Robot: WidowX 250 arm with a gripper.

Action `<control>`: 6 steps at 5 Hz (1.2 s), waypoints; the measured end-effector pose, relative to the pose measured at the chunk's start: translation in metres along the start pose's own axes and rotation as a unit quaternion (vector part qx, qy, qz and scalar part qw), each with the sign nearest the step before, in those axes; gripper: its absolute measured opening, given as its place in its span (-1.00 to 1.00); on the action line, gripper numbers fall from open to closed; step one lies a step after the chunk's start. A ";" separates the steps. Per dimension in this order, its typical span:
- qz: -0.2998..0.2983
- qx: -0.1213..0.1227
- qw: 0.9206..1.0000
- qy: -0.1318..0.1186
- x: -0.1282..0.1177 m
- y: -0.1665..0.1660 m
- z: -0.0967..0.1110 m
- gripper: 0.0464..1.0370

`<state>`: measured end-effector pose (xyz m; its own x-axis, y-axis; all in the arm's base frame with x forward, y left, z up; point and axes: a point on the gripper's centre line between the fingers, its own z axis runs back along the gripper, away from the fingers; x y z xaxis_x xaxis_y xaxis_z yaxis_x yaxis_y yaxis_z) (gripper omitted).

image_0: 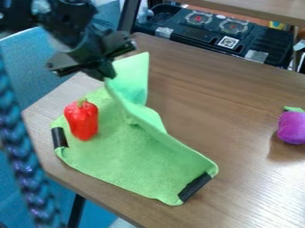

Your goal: Fold the cloth from top right to bottom left

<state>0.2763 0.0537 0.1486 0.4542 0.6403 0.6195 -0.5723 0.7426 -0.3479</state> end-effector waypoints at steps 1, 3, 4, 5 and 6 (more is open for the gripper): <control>0.003 0.013 1.000 0.001 0.001 0.027 0.000 -0.98; 0.027 0.025 0.999 0.007 0.007 0.058 0.003 -0.98; 0.030 0.029 0.999 0.003 0.007 0.071 0.011 -0.98; 0.033 0.053 0.998 0.005 0.002 0.089 0.011 -0.93; 0.043 0.092 0.995 -0.005 0.000 0.103 0.011 -0.62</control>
<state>0.2096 0.1279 0.1200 0.3927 0.6969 0.6001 -0.7241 0.6366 -0.2654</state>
